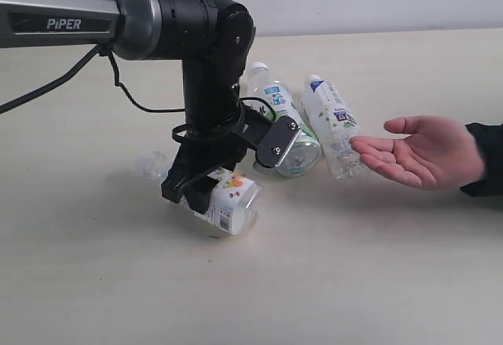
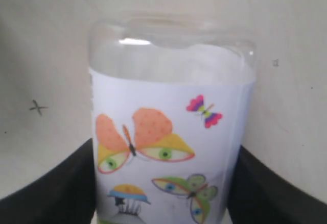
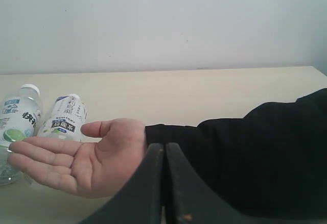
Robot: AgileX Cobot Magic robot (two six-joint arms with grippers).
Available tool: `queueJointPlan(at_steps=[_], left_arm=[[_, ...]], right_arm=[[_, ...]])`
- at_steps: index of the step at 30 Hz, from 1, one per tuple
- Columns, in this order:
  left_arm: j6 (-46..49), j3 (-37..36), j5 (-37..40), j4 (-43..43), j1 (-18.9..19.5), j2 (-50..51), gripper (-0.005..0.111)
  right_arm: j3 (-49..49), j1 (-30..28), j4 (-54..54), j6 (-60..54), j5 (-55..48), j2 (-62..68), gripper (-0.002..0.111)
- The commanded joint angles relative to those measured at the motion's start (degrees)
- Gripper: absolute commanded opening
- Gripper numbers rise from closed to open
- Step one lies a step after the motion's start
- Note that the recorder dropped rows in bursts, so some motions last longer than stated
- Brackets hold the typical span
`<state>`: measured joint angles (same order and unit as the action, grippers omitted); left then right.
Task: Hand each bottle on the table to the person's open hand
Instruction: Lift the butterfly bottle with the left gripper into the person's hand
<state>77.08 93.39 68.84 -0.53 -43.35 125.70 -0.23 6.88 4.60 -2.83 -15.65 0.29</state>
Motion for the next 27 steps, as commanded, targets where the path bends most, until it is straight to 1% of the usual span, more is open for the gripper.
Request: queueJointPlan(at_steps=[1,2,6,9,10,13,14,15,17,18,19,20,21,22,23,24,25,27], left_arm=[[-1.3,0.1,1.1,0.0,0.0,-0.2,0.001],[-1.9,0.1,1.1,0.2,0.0,-0.4,0.001],[-9.4,0.1,1.1,1.8,0.0,-2.9,0.001],[-17.8,0.1,1.1,1.7,-0.3,-6.5,0.001],[-23.3,0.1,1.1,1.6,-0.9,-8.2,0.001],[-34.7,0.1,1.1,1.6,-3.0,-11.2,0.001],[-40.6,0.6,1.1,1.6,-4.1,-12.1,0.001],[-43.4,1.2,1.1,1.6,-4.8,-12.6,0.001],[-56.7,5.1,1.1,1.6,-7.3,-13.2,0.001],[-60.4,6.4,1.1,1.5,-7.8,-13.2,0.001],[-68.4,8.7,1.1,1.0,-8.8,-13.2,0.001],[-73.7,9.5,0.9,0.5,-9.3,-13.2,0.001],[-82.6,11.4,-3.2,-2.1,-9.7,-13.2,0.001],[-86.7,12.1,-5.4,-4.5,-9.7,-13.2,0.001],[-91.3,12.9,-10.5,-9.6,-9.7,-13.2,0.001],[-92.6,13.0,-13.3,-12.1,-9.7,-13.2,0.001],[-94.7,13.0,-17.0,-16.8,-9.7,-13.2,0.001],[-96.2,13.0,-20.5,-21.4,-9.7,-12.5,0.001]], right_arm=[[0.2,-0.3,-0.1,-0.1,0.3,-0.3,0.000],[0.2,-0.3,-0.1,-0.1,0.3,-0.3,0.000],[0.2,-0.3,-0.1,-0.1,0.3,-0.3,0.000],[0.2,-0.3,-0.1,-0.1,0.3,-0.3,0.000],[0.2,-0.3,-0.1,-0.1,0.3,-0.3,0.000],[0.2,-0.3,-0.1,-0.1,0.3,-0.3,0.000],[0.2,-0.3,-0.1,-0.1,0.3,-0.3,0.000],[0.2,-0.3,-0.1,-0.1,0.3,-0.3,0.000],[0.2,-0.3,-0.1,-0.1,0.3,-0.3,0.000],[0.2,-0.3,-0.1,-0.1,0.3,-0.3,0.000],[0.2,-0.3,-0.1,-0.1,0.3,-0.3,0.000],[0.2,-0.3,-0.1,-0.1,0.3,-0.3,0.000],[0.2,-0.3,-0.1,-0.1,0.3,-0.3,0.000],[0.2,-0.3,-0.1,-0.1,0.3,-0.3,0.000],[0.2,-0.3,-0.1,-0.1,0.3,-0.3,0.000],[0.2,-0.3,-0.1,-0.1,0.3,-0.3,0.000],[0.2,-0.3,-0.1,-0.1,0.3,-0.3,0.000],[0.2,-0.3,-0.1,-0.1,0.3,-0.3,0.000]])
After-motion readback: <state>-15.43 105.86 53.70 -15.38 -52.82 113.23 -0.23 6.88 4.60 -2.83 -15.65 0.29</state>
